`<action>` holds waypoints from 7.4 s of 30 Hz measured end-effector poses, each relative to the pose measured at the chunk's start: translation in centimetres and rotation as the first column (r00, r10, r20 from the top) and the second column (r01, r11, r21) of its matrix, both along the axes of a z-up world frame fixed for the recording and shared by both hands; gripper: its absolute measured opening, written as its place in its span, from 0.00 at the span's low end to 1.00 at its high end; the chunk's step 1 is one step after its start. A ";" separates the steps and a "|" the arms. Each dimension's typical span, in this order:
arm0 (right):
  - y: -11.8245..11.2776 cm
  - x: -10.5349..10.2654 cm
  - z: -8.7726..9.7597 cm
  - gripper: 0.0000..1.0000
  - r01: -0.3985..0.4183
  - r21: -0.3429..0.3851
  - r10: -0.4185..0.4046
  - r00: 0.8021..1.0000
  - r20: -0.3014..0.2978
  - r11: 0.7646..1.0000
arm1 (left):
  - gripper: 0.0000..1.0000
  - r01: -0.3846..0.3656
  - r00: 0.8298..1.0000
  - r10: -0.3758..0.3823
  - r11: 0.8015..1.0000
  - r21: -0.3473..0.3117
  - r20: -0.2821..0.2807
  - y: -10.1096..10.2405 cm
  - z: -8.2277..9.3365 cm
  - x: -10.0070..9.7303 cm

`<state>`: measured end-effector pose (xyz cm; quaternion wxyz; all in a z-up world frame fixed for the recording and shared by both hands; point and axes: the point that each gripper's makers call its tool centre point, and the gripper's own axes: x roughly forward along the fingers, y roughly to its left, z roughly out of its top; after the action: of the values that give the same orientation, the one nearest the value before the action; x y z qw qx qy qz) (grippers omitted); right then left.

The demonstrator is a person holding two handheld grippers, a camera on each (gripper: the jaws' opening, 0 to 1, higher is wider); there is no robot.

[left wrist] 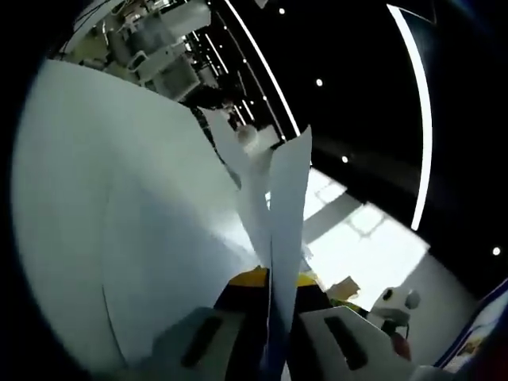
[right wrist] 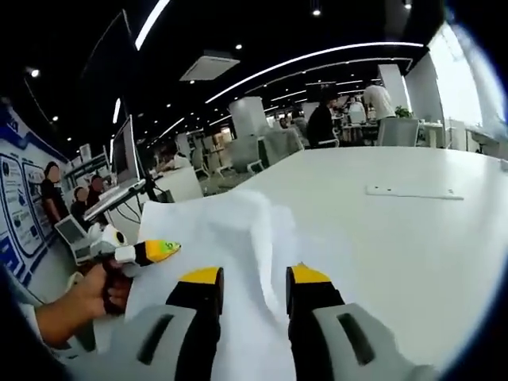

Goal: Organize the stack of printing papers by aligning and flattening the scattered papers on the table

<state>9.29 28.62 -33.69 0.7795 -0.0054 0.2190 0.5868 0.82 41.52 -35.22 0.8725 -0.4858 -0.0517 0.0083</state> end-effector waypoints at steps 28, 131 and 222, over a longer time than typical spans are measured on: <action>1.8 4.4 -4.2 0.56 -0.111 -0.229 0.154 0.972 0.179 0.967 | 0.06 0.002 1.000 -0.002 0.998 0.057 0.009 -0.9 0.1 -0.3; -3.1 8.1 -6.7 0.68 -0.029 -0.178 0.049 0.993 0.104 0.984 | 0.06 -0.068 0.995 0.026 0.882 0.466 0.096 -2.3 3.0 -6.8; 3.0 6.6 -3.6 0.68 -0.417 -0.355 0.484 0.866 0.123 0.837 | 0.08 -0.091 0.984 0.174 0.708 0.700 -0.048 0.1 0.6 -9.1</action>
<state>15.92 31.63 -37.31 0.6258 -0.2434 0.2203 0.7076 -8.33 41.60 -34.60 0.9894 -0.1165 -0.0376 0.0778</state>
